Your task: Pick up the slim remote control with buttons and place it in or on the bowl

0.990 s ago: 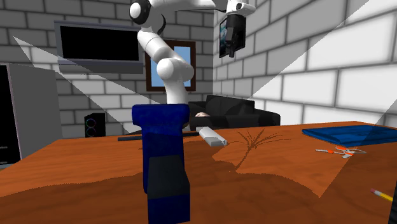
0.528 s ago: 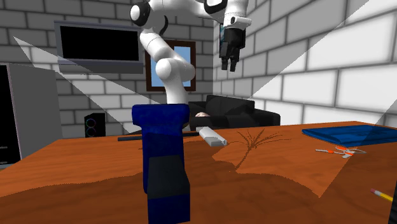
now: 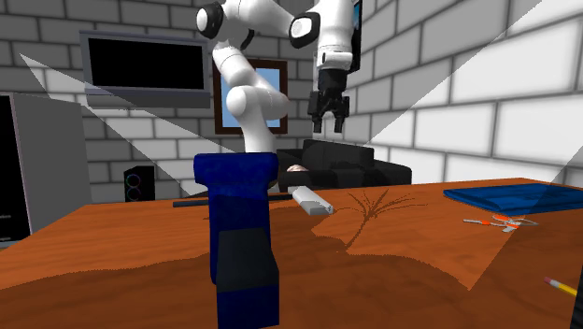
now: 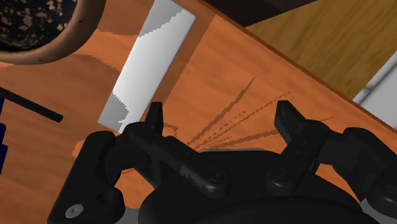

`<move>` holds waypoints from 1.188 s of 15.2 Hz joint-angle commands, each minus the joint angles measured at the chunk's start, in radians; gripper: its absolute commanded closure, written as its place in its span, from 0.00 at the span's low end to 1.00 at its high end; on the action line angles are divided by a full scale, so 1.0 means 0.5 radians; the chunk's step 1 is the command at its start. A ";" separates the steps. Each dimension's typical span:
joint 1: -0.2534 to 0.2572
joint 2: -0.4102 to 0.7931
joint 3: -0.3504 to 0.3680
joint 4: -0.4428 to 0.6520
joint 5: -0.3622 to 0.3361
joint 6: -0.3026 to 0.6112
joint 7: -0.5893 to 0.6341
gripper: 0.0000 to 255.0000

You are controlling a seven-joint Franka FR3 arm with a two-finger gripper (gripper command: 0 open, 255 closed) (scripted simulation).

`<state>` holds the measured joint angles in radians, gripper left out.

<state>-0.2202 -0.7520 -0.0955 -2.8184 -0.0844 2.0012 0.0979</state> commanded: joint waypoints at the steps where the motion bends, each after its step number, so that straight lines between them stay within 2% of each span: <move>1: -0.080 0.073 -0.043 -0.089 -0.042 0.191 0.041 0.00; 6: -0.279 0.319 -0.143 -0.239 -0.139 0.648 0.144 0.00; 10: -0.436 0.605 -0.228 -0.308 -0.213 1.054 0.226 0.00; 18: -0.446 0.949 -0.265 -0.341 -0.226 1.435 0.234 0.00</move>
<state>-0.4413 -0.3057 -0.2218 -2.9864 -0.1967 2.6932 0.2194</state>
